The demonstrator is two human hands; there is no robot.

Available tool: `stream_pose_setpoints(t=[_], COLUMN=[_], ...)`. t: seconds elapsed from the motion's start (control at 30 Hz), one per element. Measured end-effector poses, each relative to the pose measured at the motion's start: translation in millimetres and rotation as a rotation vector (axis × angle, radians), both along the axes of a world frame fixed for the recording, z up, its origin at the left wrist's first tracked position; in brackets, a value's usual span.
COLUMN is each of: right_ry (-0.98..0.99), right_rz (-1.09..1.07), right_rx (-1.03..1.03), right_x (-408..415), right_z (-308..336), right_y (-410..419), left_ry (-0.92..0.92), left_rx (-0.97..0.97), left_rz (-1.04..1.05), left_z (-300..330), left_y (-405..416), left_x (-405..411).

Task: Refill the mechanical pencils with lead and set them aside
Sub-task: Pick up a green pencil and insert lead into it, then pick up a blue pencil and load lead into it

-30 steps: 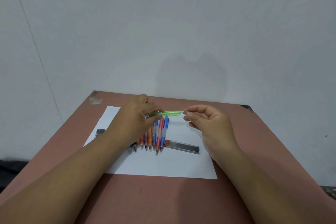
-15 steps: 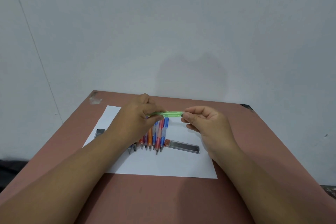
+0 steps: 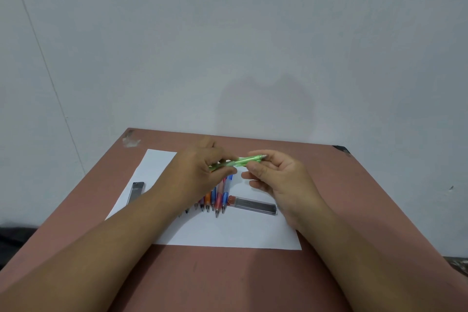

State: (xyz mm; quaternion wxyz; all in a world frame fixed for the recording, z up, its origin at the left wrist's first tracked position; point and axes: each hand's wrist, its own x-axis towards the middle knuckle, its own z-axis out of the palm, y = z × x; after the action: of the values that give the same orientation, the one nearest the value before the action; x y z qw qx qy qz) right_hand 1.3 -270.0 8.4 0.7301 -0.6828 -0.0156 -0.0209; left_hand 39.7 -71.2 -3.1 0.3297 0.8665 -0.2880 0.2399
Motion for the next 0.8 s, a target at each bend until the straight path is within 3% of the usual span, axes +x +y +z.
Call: stream_pose_setpoints(t=[0.1,0.27,0.43,0.8], right_ry=[0.028,0.070,0.098,-0.004], right_rz=[0.005,-0.057,-0.090,-0.041], right_rx=[0.176,0.683,0.998,1.044], right_x=[1.3,10.2,12.4,3.3], right_z=[3.2,8.9,12.7,17.1], right_y=[-2.4,-19.1,-35.2,-40.7], left_ry=[0.010,0.109,0.234,0.369], left_rx=[-0.001,-0.114,-0.145,-0.115], left_rz=[-0.024,-0.053,-0.122,-0.243], left_z=[0.3,4.7,5.2,10.6], left_y=[-0.6,2.5,2.8,-6.4], left_x=[-0.6,-8.5,-11.2,-24.6])
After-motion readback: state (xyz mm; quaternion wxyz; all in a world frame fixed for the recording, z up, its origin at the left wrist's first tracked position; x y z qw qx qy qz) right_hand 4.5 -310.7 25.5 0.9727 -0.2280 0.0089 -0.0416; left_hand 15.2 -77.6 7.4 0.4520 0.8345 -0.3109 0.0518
